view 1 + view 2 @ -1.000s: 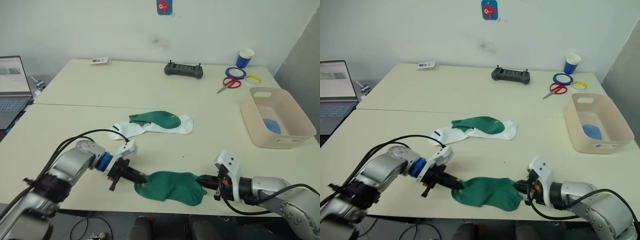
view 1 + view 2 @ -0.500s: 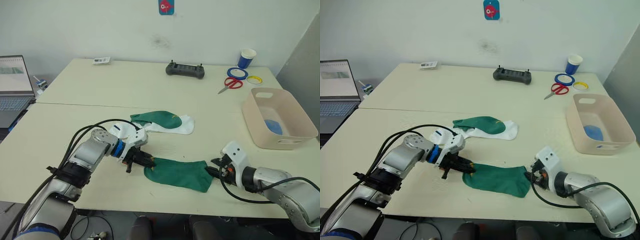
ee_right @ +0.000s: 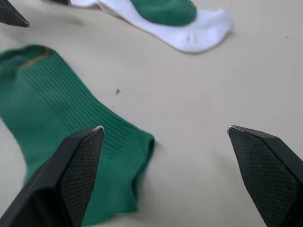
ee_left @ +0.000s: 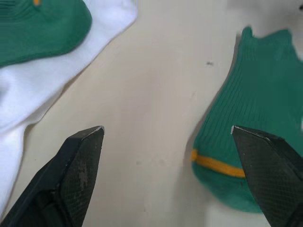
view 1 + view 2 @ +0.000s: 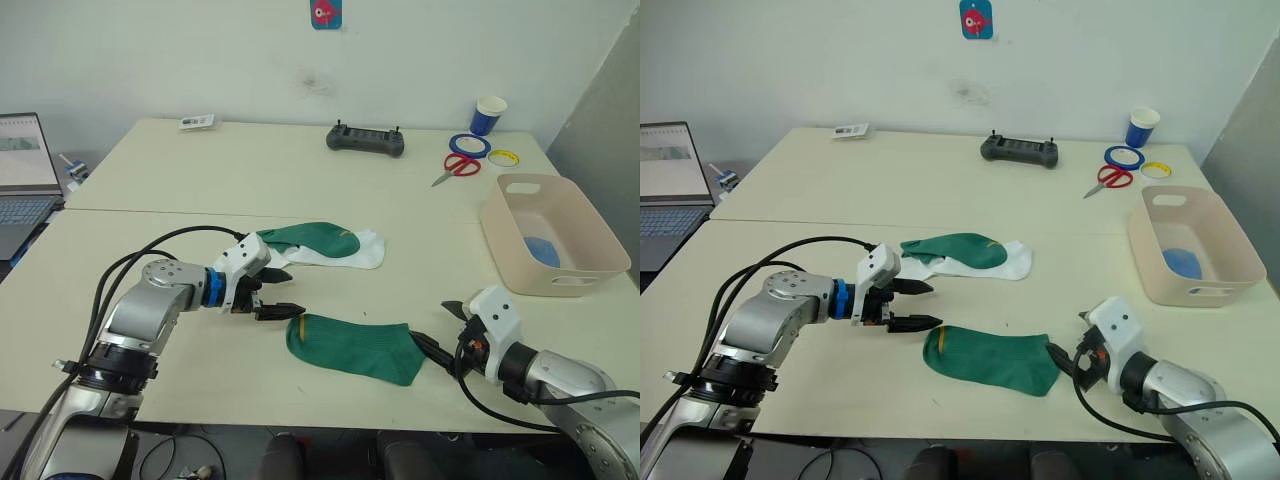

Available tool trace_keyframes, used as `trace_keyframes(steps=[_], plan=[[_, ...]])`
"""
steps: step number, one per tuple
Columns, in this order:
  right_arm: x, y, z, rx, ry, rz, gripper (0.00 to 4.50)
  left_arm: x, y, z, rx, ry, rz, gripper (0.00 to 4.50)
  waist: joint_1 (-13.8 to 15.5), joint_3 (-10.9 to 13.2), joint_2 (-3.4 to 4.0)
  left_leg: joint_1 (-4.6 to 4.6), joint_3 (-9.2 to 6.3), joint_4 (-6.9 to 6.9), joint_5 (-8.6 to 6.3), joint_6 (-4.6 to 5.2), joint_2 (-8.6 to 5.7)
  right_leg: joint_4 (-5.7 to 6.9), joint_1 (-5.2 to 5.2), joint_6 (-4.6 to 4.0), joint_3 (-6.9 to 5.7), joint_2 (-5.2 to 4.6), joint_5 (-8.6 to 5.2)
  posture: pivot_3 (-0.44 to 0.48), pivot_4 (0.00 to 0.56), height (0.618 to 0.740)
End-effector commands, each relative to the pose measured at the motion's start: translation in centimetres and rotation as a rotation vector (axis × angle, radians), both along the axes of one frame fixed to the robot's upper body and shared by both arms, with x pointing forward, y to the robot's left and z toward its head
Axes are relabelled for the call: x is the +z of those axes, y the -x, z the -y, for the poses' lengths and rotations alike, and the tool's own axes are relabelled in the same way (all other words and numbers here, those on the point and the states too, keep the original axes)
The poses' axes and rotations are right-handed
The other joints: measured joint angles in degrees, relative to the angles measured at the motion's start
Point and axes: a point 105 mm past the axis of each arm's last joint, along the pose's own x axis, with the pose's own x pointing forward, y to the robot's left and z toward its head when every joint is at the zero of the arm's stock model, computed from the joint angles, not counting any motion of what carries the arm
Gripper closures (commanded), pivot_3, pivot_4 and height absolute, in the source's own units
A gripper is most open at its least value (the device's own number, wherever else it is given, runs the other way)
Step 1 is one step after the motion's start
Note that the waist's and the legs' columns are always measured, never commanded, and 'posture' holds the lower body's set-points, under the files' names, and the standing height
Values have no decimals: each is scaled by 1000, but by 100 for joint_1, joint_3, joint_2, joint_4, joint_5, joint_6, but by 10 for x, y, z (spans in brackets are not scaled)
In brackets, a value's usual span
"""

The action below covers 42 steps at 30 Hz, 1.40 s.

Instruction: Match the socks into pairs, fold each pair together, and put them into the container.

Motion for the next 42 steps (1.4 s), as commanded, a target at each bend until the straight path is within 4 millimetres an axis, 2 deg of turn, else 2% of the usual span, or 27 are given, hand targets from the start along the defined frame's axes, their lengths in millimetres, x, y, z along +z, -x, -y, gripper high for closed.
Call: trace_keyframes(steps=[1, 3, 5, 8, 12, 17, 19, 24, 30, 38, 40, 42], plan=[[-6, 4, -6, 1, 4, 7, 0, -3, 13, 2, 35, 10, -64, 27, -1, 0, 0, 1, 0, 0, 0, 0, 0, 0, 1, -2, 0, -1, -1, 0, 150, 740], [-15, 6, -8, -16, -3, -18, 0, -10, 14, 1, 86, -7, -70, 27, 5, 0, 0, 1, -3, 0, 0, 0, 0, 1, -1, -3, -2, -1, -2, 0, 150, 740], [-23, 7, -11, -23, -8, -40, 0, -17, 15, 1, 138, -7, -94, 415, 8, 0, 0, 3, -5, 1, 0, -1, 0, 4, 0, -4, -3, -1, -1, 0, 150, 740], [-34, 10, -18, -18, -8, -80, 586, -29, 28, 4, 116, -33, -144, 1189, 10, 0, 1, 5, -4, 3, 1, -1, 0, 4, 3, -5, -1, -3, -2, 0, 150, 740], [-41, 15, -22, 9, 8, -111, 2052, -37, 36, 8, 116, -46, -179, 2454, 13, 0, 1, 6, -1, 1, 0, -2, -2, 2, 3, -13, -1, -6, -7, 0, 150, 740], [-38, 22, -28, 45, -9, -135, 3943, -41, 49, 9, 96, -47, -230, 4011, 12, -1, 1, 6, -3, -2, 0, -2, -2, 2, 3, -13, -2, -6, -7, 0, 150, 740], [-37, 25, -29, 58, -10, -143, 4466, -41, 53, 5, 98, -50, -245, 4465, 13, -1, 1, 7, -4, -4, 0, -2, -1, 2, 3, -15, -2, -6, -8, 0, 150, 740], [-31, 30, -30, 87, -23, -162, 4466, -42, 67, -6, 80, -73, -294, 4465, -2, -1, 2, 10, -3, -9, 0, -2, 1, 2, 2, -46, -1, -6, -26, 0, 150, 740], [-29, 36, -31, 132, -14, -200, 4466, -44, 77, -8, 74, -80, -315, 4465, 4, -1, 2, 11, -2, -11, 0, -2, 1, 1, 1, -51, -2, -7, -29, 0, 150, 740], [-33, 28, -26, 75, 16, -210, 4466, -47, 75, -9, 109, -80, -270, 4465, 7, -1, 2, 11, -2, -12, 0, -3, 1, 1, 0, -53, -1, -8, -31, 0, 150, 740], [-33, 27, -22, 69, 34, -203, 3932, -48, 74, -9, 106, -80, -266, 4500, 13, -1, 2, 11, 0, -12, -1, -3, -1, 0, 0, -53, 0, -11, -31, 0, 150, 740], [-31, 25, -20, 68, 41, -194, 3419, -48, 73, -11, 111, -88, -246, 4063, 13, -1, 2, 10, 0, -12, -1, -3, -2, -1, 0, -53, 0, -13, -31, 0, 150, 740]])
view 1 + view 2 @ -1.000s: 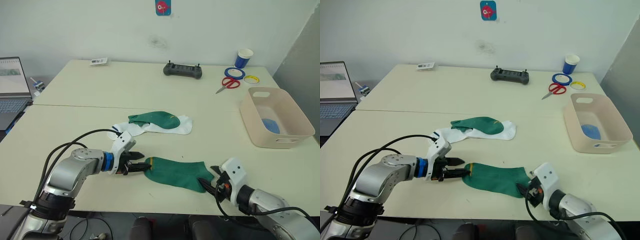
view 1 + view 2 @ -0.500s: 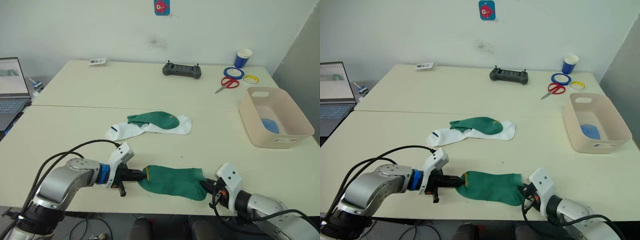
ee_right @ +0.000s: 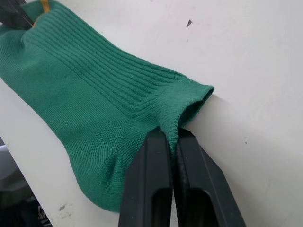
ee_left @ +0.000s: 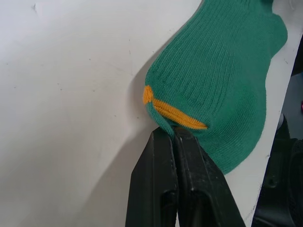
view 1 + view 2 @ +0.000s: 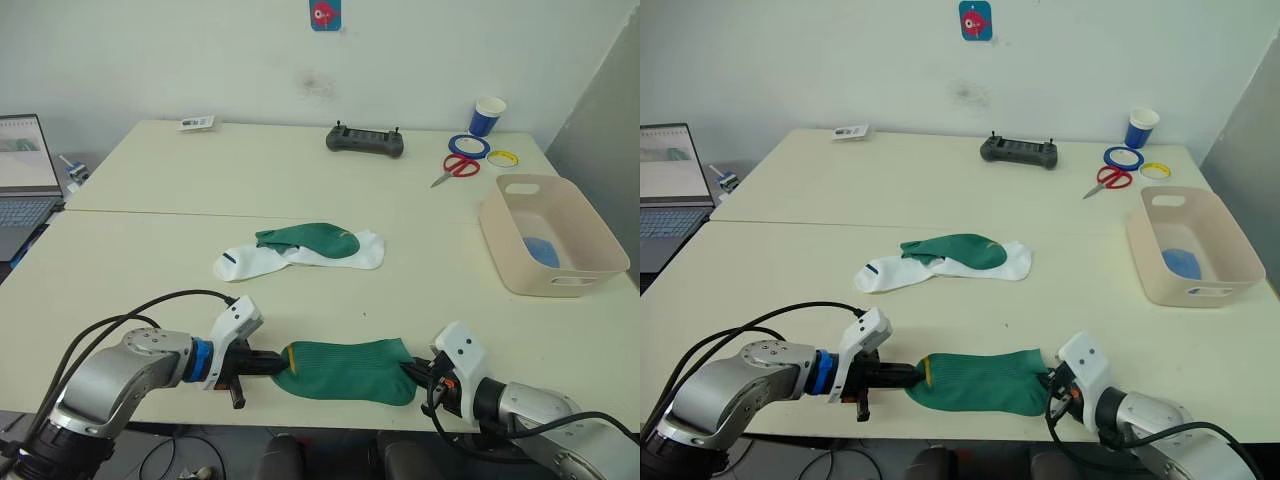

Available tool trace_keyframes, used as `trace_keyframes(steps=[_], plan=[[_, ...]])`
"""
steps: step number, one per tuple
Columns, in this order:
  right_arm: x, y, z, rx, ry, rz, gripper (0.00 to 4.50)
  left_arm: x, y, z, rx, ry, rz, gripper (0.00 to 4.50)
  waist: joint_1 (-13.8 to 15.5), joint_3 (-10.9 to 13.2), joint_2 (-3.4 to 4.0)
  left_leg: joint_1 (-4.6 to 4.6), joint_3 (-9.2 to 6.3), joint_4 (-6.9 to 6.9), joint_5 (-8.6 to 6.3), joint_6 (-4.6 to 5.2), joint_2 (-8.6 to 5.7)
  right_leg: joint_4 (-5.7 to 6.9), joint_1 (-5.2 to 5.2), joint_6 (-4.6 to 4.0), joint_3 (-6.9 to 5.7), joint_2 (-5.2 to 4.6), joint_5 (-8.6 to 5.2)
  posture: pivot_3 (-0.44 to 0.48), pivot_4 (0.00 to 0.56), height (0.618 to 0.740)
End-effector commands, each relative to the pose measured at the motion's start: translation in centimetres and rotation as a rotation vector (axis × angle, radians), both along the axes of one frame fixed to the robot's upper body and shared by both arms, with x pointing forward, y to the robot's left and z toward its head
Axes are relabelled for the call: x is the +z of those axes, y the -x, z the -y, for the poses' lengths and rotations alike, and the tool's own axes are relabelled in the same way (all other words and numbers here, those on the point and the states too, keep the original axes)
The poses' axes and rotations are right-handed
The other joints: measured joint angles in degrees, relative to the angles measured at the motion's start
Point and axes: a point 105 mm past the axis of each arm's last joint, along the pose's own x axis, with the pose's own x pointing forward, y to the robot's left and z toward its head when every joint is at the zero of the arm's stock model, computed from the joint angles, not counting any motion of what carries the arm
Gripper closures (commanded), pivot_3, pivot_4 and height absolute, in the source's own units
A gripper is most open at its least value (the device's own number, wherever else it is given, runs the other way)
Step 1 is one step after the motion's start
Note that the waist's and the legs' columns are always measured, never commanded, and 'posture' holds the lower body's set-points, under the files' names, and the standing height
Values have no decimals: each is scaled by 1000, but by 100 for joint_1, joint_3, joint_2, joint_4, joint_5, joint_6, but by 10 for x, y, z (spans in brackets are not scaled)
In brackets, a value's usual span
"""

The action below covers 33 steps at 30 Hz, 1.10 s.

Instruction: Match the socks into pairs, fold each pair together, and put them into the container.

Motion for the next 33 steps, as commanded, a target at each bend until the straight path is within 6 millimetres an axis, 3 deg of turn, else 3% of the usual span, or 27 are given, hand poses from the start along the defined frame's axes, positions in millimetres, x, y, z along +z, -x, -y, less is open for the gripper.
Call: trace_keyframes(steps=[1, 10, 14, 21, 28, 33], plan=[[10, -3, 4, 2, 9, 45, 3108, -4, -1, -5, 18, -24, 14, 3860, 0, 0, 0, 1, 0, 0, 0, 0, -1, 0, 0, 0, 0, -2, 0, 0, 150, 740], [27, 1, 4, 71, 2, 96, 0, 7, -6, -22, 113, -8, 79, 1304, -1, 0, 2, 9, -1, 0, 1, -1, 1, 1, 4, 1, -1, -5, 1, 0, 150, 740], [40, 1, -3, 122, -31, 145, 0, 16, -6, -25, 123, 34, 95, 94, -4, 0, 2, 7, -1, -1, 0, -1, 2, 1, 2, 1, -1, -4, 1, 0, 150, 740], [61, -14, -13, 127, -73, 248, 0, 34, -13, -21, 108, 112, 168, 40, 0, 2, 2, -12, 2, -1, 0, -1, 0, -1, -17, 1, -1, -4, 1, 0, 150, 740], [86, -64, -25, -12, -113, 412, 0, 56, -32, -18, 184, 203, 371, 40, -9, 3, 1, -11, 10, -6, 1, -2, 2, -1, -21, 3, 3, -2, 3, 0, 150, 740], [84, -105, -60, 19, -83, 447, 0, 72, -37, -16, 208, 300, 466, 40, -35, 3, 1, -11, 15, -20, 1, -2, 1, 2, -29, 27, 3, 1, 17, 0, 150, 740]])
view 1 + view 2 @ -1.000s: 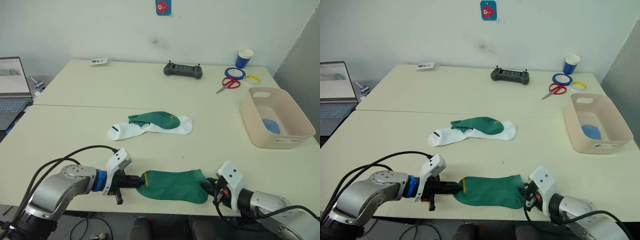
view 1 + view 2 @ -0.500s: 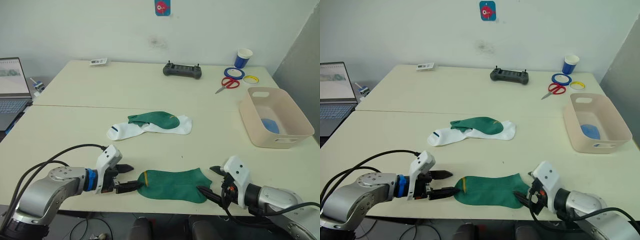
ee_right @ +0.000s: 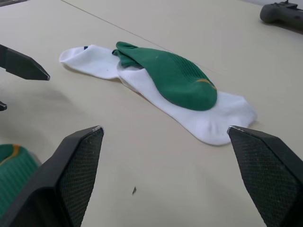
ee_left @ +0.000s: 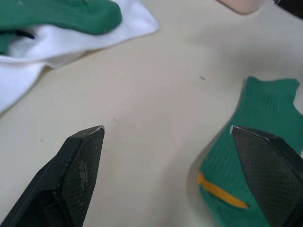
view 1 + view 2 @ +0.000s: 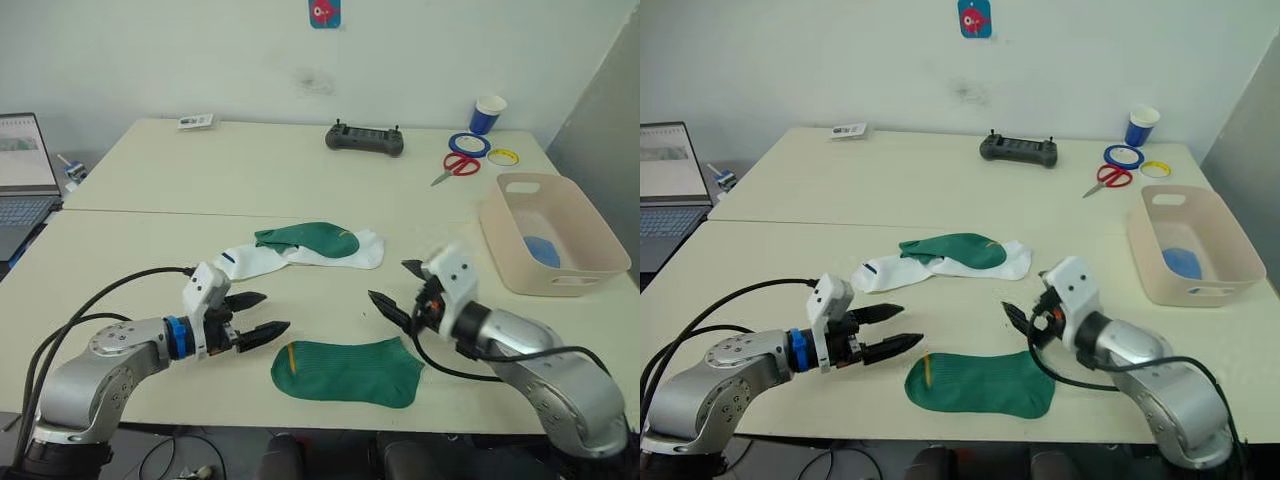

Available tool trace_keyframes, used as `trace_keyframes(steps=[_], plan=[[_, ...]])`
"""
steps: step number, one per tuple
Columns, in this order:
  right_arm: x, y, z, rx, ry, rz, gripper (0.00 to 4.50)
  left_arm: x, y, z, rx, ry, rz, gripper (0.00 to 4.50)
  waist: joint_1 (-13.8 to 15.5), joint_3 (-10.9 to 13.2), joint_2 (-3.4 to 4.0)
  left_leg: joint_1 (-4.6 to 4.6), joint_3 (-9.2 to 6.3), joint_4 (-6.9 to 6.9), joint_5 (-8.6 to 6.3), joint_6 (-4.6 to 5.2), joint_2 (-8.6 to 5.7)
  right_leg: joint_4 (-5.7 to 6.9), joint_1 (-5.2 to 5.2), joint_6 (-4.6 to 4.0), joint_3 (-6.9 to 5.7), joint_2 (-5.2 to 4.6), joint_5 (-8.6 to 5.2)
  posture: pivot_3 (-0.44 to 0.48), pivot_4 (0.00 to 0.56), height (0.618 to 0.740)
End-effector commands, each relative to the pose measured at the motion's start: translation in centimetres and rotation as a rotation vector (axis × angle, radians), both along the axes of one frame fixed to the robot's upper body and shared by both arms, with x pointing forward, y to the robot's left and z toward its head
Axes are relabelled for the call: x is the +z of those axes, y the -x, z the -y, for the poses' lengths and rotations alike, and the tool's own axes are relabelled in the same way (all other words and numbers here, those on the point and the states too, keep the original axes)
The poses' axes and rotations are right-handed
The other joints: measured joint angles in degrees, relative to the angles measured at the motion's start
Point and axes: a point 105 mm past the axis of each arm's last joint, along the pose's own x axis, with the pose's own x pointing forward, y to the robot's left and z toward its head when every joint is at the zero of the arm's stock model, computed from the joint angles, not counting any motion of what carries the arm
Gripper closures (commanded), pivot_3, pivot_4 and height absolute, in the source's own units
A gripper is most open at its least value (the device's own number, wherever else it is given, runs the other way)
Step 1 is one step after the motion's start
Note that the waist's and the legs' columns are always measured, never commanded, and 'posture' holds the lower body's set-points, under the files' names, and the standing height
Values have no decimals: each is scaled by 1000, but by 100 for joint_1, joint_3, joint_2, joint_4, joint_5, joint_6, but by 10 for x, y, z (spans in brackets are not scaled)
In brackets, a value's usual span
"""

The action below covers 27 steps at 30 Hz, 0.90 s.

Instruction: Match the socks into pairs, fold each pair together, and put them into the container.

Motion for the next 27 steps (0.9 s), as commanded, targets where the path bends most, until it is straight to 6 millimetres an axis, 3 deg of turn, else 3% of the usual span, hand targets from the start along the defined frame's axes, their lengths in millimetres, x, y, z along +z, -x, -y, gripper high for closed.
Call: trace_keyframes(steps=[1, 6, 12, 17, 20, 27], plan=[[1, -22, -17, 1, 44, 66, 0, 19, -5, 0, 15, 41, 111, 40, -3, 0, 0, -1, -1, -3, 0, 0, 0, 0, -1, 1, -1, 0, 0, 0, 150, 740], [-4, -73, -38, -48, 82, 87, 0, 24, -11, -1, 42, 45, 180, 40, -17, 0, 0, -3, 1, -10, 1, 0, 0, 1, -9, -1, -1, 3, 2, 0, 150, 740], [-17, -101, -47, -63, 97, 49, 0, 26, -12, 5, 27, 34, 219, 40, -7, 0, 0, -7, 1, -23, 1, 0, -1, 0, -16, -26, -1, 2, 16, 0, 150, 740], [-29, -110, -48, -82, 74, -12, 0, 25, -10, 10, 11, 30, 229, 40, -31, 0, 0, -11, 1, -40, 1, 0, 2, 10, -37, -31, -2, 4, 19, 0, 150, 740], [-34, -109, -51, -68, 62, -37, 588, 23, -9, 12, 5, 25, 229, 0, -50, 0, 0, -11, 1, -40, 1, 0, 3, 11, -37, -31, -1, 5, 20, 0, 150, 740], [-36, -113, -53, -81, 37, -58, 3049, 23, -9, 15, -1, 22, 228, 0, -87, 0, 0, -11, 2, -40, 2, -1, 3, 12, -37, -31, -1, 5, 20, 0, 150, 740]])
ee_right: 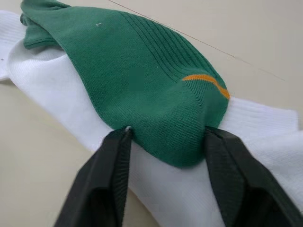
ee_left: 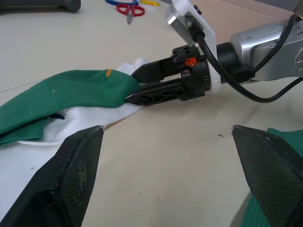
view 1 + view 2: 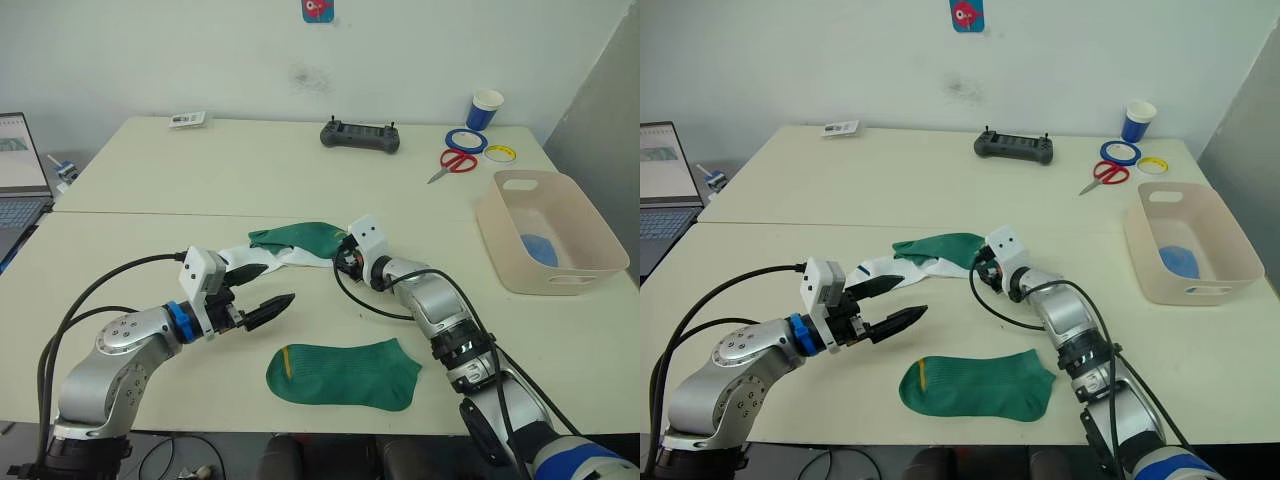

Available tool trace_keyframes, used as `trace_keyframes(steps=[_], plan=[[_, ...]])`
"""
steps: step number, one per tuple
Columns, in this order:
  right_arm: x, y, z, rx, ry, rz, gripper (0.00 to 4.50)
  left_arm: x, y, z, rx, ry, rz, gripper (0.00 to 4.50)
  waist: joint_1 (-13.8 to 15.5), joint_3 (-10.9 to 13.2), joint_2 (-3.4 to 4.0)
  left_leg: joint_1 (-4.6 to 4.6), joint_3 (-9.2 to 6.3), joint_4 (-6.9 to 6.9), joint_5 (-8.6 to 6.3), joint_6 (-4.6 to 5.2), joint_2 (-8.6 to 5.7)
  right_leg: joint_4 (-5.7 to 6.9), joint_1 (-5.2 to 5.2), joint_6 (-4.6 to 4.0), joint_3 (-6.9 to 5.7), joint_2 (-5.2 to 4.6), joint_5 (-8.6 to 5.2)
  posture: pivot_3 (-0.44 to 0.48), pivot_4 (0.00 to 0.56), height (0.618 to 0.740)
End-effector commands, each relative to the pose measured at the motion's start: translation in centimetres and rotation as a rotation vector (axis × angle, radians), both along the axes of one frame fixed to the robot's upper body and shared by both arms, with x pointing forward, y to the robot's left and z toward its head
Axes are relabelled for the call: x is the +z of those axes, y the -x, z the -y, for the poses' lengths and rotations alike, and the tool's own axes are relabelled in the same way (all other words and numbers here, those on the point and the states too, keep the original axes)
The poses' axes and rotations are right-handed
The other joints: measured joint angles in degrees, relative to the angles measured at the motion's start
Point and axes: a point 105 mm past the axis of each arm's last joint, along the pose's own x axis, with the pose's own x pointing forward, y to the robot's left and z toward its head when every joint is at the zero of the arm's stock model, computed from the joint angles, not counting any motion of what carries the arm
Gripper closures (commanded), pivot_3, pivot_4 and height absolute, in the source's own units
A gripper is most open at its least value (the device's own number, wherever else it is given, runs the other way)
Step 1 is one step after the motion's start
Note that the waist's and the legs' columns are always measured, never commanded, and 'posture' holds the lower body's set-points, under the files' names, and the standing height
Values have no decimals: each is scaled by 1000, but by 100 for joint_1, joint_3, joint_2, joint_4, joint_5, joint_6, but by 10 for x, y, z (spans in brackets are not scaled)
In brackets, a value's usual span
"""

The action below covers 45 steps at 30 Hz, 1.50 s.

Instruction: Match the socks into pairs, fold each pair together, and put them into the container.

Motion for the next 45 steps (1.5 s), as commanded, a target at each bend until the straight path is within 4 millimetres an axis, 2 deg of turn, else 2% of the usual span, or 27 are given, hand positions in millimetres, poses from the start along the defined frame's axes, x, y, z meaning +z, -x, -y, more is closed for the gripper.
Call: trace_keyframes(steps=[1, 4, 6, 11, 15, 19, 23, 26, 29, 34, 38, 45], plan=[[21, -5, -5, 12, -20, 74, 3379, 11, 2, 5, -15, -6, 57, 0, -8, 0, 0, 0, 0, 0, 0, 0, 0, 0, 0, 0, 0, 0, 0, 0, 150, 740], [25, -2, -6, 26, -18, 95, 4471, 11, 2, 5, -12, -8, 60, 0, -10, 0, 0, 0, 0, 0, 0, 0, 0, 0, 0, 0, -1, 1, 0, 0, 150, 740], [28, 1, -7, 39, -13, 111, 4471, 11, 2, 5, -10, -9, 60, 0, -10, 0, 0, 0, 0, 0, 0, 0, 0, 0, -1, 0, 0, 1, 0, 0, 150, 740], [51, 19, -11, 119, -8, 191, 4471, 9, -1, 2, 13, -17, 64, 0, -9, 0, 0, -1, -1, 0, 0, 0, 0, 0, -1, 0, 0, 0, 0, 0, 150, 740], [69, 46, -2, 201, -13, 210, 4471, 5, -3, -6, 33, -47, 65, 0, 11, 0, 0, -1, -5, -1, 0, 0, 0, 0, -1, 1, -3, 0, 0, 0, 150, 740], [69, 83, 28, 274, 6, 159, 4471, -1, -3, -16, 44, -102, 64, 0, 39, 0, 0, -3, -7, -1, 0, 0, 0, -4, 0, 3, -3, -1, -2, 0, 150, 740], [51, 120, 61, 362, 110, 48, 4471, -6, -2, -19, 30, -135, 56, 0, 51, 0, 0, -3, -3, -1, 0, 0, -2, -7, 1, 23, -1, -2, -17, 0, 150, 740], [36, 138, 84, 368, 179, -35, 4471, -10, -2, -21, 9, -173, 70, 0, 55, 0, -1, -1, -2, 0, 0, 1, -1, -7, 2, 23, -1, -1, -21, 0, 150, 740], [28, 137, 103, 304, 227, -51, 4471, -13, -5, -21, -8, -196, 85, 0, 38, 0, -1, 4, 4, 1, 1, 1, -1, -6, 4, 25, 1, 0, -20, 0, 150, 740], [38, 133, 102, 260, 174, -25, 4471, -18, -10, -15, -54, -229, 116, 0, 2, 0, -1, 7, 9, 4, 8, -8, 0, -4, 4, 34, 5, 2, -9, 0, 150, 740], [38, 133, 102, 238, 158, -26, 4471, -21, -13, -11, -72, -234, 131, 0, 22, 0, -2, 2, 9, 4, 8, -9, -1, -8, 4, 35, 6, 1, -10, 0, 150, 740], [37, 112, 122, 129, 233, 20, 4471, -25, -15, -13, -77, -238, 124, 0, 23, 0, -2, 0, 8, 3, 8, -9, -1, -8, 2, 35, 6, 1, -10, 0, 150, 740]])
